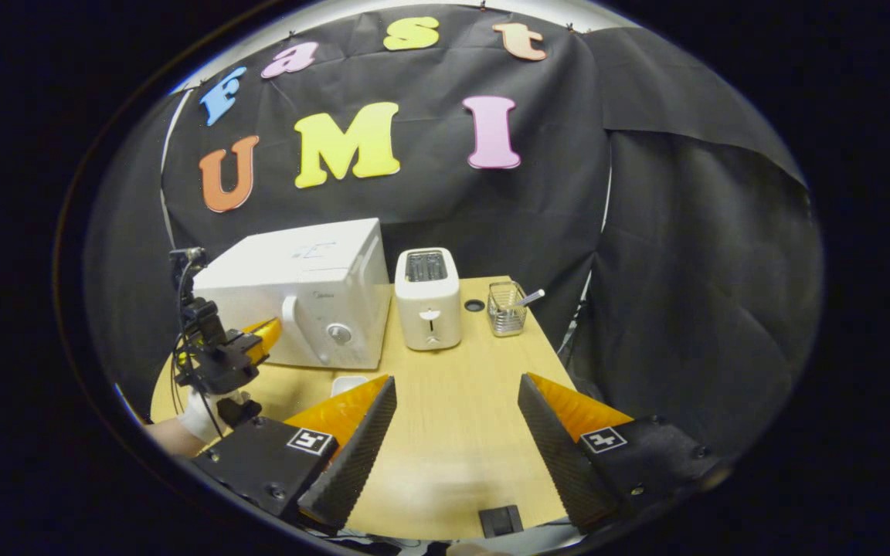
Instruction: Open the microwave oven with the left hand, put the food in, and close the microwave oven.
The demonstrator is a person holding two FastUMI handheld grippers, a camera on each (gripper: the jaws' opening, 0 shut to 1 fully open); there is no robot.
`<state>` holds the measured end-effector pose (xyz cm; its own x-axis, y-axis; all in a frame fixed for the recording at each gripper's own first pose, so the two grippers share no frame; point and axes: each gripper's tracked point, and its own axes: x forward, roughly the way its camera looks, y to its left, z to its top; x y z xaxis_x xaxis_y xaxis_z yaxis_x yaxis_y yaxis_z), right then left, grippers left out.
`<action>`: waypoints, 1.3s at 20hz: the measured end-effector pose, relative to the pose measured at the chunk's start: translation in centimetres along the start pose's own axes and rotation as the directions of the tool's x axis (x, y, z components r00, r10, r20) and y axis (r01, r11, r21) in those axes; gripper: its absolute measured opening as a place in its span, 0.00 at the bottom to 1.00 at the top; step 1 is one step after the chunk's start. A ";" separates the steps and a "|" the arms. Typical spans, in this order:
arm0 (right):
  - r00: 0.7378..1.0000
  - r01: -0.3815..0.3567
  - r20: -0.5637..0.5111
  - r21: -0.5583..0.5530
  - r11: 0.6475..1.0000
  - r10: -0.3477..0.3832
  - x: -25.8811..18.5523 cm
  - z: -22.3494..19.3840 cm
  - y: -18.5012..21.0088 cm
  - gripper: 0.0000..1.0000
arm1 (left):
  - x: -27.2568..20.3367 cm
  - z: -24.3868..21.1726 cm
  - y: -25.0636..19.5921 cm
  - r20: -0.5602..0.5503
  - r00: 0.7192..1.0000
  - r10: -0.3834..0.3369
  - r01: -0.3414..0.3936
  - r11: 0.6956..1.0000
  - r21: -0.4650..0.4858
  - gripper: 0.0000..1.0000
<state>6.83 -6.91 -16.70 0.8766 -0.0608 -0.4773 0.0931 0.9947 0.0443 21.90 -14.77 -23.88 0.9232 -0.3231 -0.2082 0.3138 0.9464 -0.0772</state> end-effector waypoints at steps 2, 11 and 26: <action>1.000 0.001 0.004 0.002 1.000 -0.001 -0.1 0.1 -0.1 1.00 | -0.1 0.0 0.1 -0.004 1.000 -0.001 0.001 1.000 0.003 0.01; 0.994 -0.100 0.031 -0.040 0.994 0.102 0.3 0.4 0.5 1.00 | -2.8 1.5 0.6 0.006 0.998 0.063 -0.063 0.997 0.039 0.95; 0.932 -0.224 0.281 -0.048 0.974 0.228 -7.3 5.8 4.3 1.00 | -22.0 13.3 1.5 0.078 0.984 0.158 -0.163 0.985 0.058 0.96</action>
<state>3.56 -2.62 -7.94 0.9712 0.1465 -0.1881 -0.1278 0.9859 0.1081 5.05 -6.19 -6.45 0.9757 -0.1681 -0.1407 0.1718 0.9850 0.0146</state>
